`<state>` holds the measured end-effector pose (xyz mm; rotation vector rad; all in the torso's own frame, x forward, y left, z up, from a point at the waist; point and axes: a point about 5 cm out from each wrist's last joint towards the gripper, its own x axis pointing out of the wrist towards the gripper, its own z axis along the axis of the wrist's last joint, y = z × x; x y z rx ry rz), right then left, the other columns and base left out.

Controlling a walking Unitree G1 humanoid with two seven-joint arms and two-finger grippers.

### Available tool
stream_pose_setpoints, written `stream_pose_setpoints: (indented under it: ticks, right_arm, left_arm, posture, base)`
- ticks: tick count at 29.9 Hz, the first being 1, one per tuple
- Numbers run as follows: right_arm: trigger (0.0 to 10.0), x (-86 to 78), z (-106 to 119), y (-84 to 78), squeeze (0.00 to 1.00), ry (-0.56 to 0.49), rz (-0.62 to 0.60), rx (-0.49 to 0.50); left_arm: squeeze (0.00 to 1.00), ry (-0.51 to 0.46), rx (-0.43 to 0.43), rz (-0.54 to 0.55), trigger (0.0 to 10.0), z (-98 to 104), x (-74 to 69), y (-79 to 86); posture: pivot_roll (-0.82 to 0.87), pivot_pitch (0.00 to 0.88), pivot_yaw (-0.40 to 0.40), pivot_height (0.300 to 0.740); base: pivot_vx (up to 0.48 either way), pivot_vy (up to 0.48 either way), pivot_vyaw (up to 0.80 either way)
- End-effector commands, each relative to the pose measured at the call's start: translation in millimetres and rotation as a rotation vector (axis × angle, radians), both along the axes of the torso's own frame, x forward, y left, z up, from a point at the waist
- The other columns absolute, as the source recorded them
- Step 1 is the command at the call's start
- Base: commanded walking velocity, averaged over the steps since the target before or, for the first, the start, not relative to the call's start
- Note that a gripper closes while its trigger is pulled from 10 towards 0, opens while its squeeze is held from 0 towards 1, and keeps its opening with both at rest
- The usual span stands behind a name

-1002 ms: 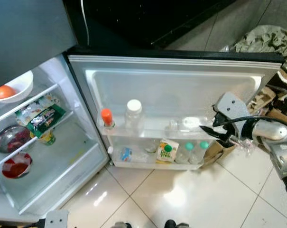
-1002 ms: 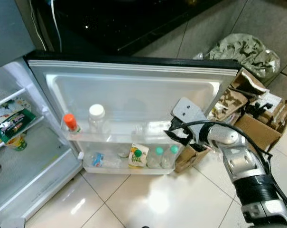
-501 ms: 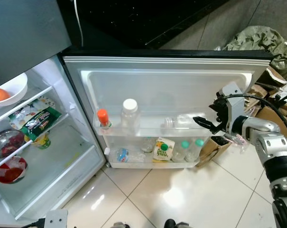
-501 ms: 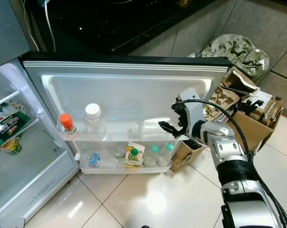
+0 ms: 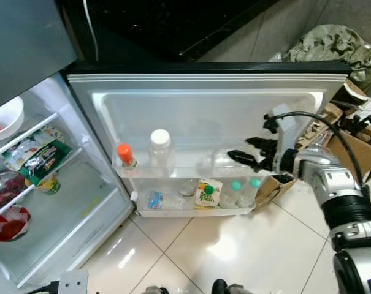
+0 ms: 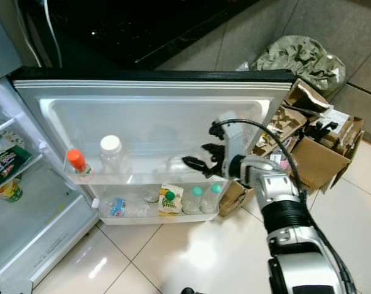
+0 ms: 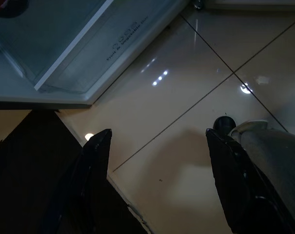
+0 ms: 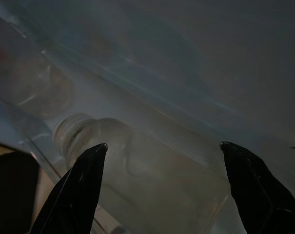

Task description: Restocking fridge

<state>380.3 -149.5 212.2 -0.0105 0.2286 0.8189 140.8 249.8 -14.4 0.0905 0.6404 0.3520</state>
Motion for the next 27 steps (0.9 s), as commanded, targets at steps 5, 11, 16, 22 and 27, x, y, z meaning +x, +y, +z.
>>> stream_pose_setpoints:
  ticks: [5,11,16,22,27]
  right_arm:
    - [10.0,-5.2,-9.2,9.2,0.00,0.062,0.039,0.016]
    - [10.0,-4.3,-7.1,4.2,0.00,0.033,-0.003,-0.004]
    - [10.0,-8.9,-2.2,1.0,0.00,-0.050,0.052,-0.088]
    - [10.0,-15.4,5.5,-9.6,0.00,-0.128,0.170,-0.251]
    - [10.0,-12.8,9.8,-19.3,0.00,-0.209,0.215,-0.420]
  left_arm:
    - [0.00,0.055,0.005,0.003,10.0,-7.5,-11.7,2.6]
    - [0.00,0.054,0.005,0.003,10.0,-7.6,-10.6,2.3]
    - [0.00,0.053,0.004,0.002,10.0,-7.6,-10.0,2.1]
    - [0.00,0.052,0.002,-0.002,10.0,-7.8,-8.7,1.3]
    - [0.00,0.050,0.000,-0.003,10.0,-8.1,-7.1,0.5]
  posture:
    - [0.03,0.342,-0.018,0.710]
    - [0.02,0.339,-0.016,0.710]
    - [0.02,0.338,-0.014,0.710]
    - [0.01,0.338,-0.015,0.710]
    - [0.01,0.337,-0.015,0.710]
  base:
    - [0.000,0.000,0.00]
    - [0.000,0.000,0.00]
    - [0.000,0.000,0.00]
    - [0.000,0.000,0.00]
    - [0.000,0.000,0.00]
